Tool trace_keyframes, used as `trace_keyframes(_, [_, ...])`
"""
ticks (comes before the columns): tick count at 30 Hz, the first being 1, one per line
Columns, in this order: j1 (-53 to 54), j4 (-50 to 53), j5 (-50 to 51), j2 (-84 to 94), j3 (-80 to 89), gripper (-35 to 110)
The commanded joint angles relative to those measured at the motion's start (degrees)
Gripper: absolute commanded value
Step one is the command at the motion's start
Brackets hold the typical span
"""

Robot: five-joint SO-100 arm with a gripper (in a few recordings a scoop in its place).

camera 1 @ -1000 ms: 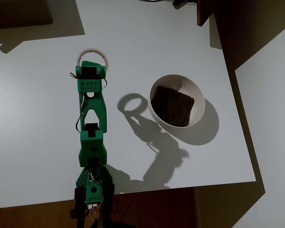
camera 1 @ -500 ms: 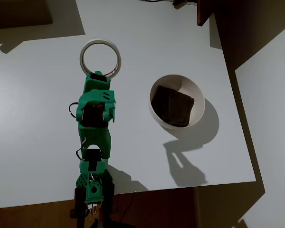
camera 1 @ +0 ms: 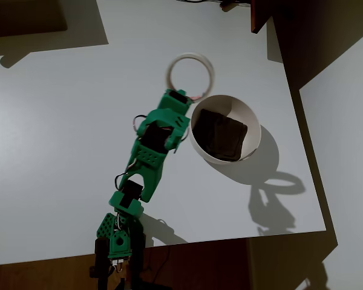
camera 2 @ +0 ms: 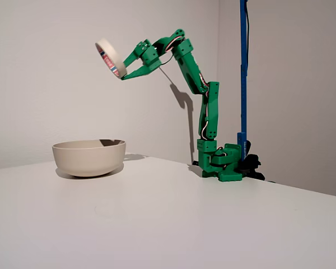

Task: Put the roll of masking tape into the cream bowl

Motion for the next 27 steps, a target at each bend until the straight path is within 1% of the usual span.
trace_keyframes(1, [6.33,-4.66,-1.85,-2.72,-2.55,-8])
trace_keyframes(7, [12.66,-9.4,-4.83,-12.48,-2.55,-8])
trace_keyframes(16, [17.49,-8.44,-6.06,-25.84,-2.64,-8])
trace_keyframes(27, [23.73,-7.91,-6.68,-36.12,-2.64,-8])
